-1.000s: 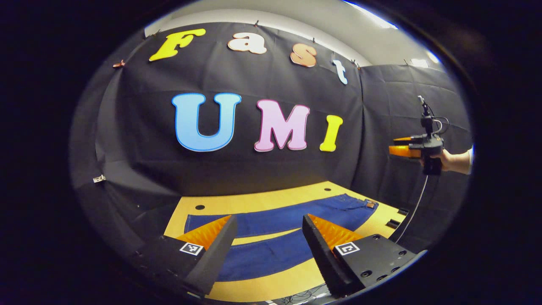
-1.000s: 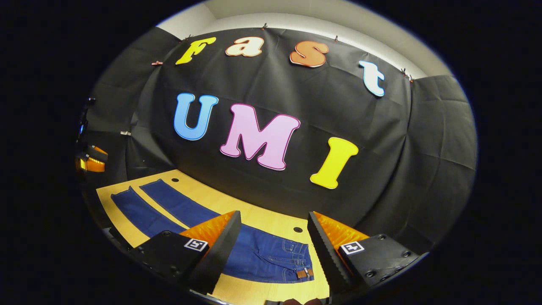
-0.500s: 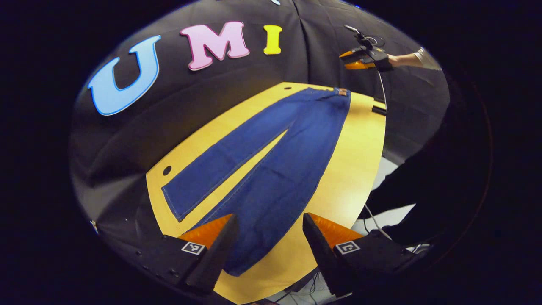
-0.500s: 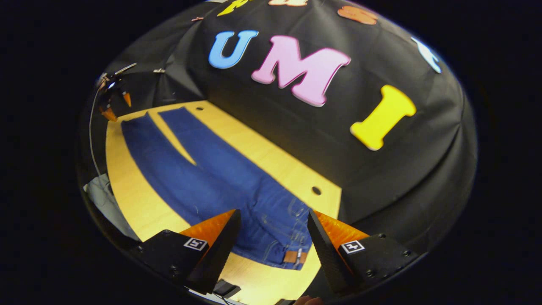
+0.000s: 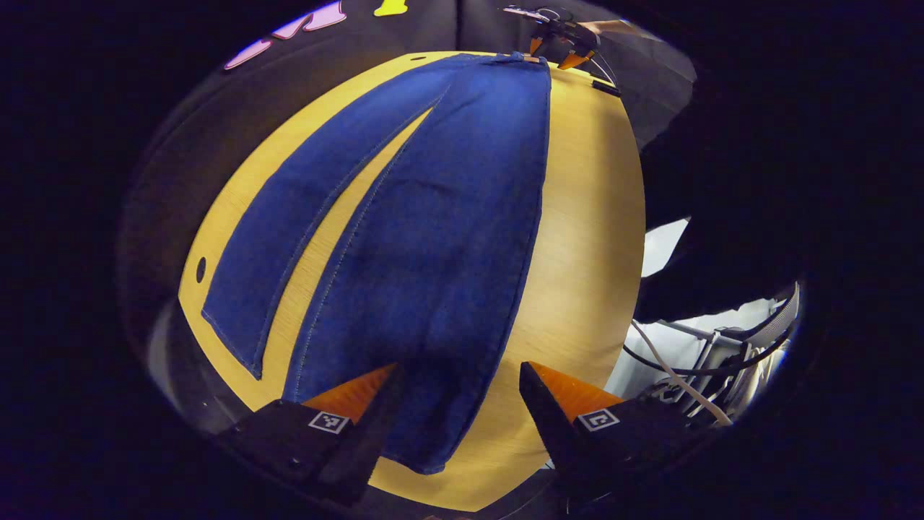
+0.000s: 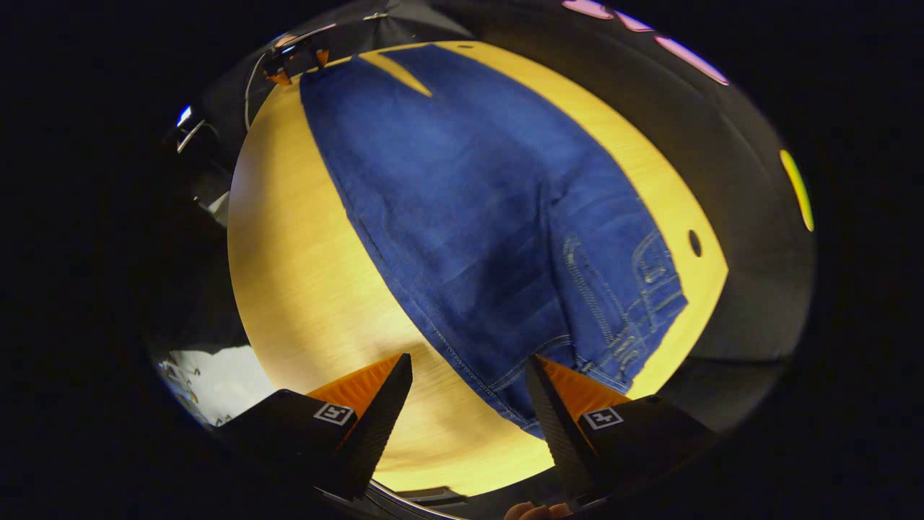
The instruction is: Grasp the waist and the cuffs of the jeans and fold them to make the two legs overlap; first hold the waist and fold one-third of the jeans toward the cuffs, then hold the cuffs and fold the remaining one-third in the same direction to finish folding.
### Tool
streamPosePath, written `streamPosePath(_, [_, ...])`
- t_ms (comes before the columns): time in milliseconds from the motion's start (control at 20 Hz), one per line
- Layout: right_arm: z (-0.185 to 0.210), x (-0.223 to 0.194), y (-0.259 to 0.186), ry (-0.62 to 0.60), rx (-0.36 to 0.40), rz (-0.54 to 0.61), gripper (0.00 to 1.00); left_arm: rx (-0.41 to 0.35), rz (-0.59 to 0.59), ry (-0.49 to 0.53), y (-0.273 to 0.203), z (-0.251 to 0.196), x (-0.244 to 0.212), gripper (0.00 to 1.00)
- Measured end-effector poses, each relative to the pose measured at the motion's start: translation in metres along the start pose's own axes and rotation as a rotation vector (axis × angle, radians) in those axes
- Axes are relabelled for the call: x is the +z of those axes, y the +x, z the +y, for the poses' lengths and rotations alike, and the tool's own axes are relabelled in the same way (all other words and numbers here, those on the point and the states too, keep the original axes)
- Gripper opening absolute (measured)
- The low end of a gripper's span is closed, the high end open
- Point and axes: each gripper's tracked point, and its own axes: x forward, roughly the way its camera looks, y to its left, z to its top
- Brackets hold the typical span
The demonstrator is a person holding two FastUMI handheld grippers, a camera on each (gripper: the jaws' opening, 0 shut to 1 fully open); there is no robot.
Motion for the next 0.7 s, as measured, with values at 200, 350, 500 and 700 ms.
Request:
streamPosePath(200, [-0.008,-0.014,0.021,0.038,0.075,0.088,0.98,-0.026,0.145,0.084,0.012,-0.012,-0.021,0.99])
streamPosePath(350, [-0.016,-0.017,0.024,0.126,0.11,0.105,0.98,-0.052,0.174,0.09,0.012,-0.012,-0.03,0.99])
streamPosePath(500, [-0.017,-0.02,0.025,0.148,0.095,0.162,0.95,-0.049,0.157,0.004,0.016,-0.004,-0.025,0.96])
streamPosePath(700, [-0.048,-0.006,0.03,0.29,0.036,0.139,0.44,-0.003,0.159,-0.231,0.017,0.016,-0.017,0.53])
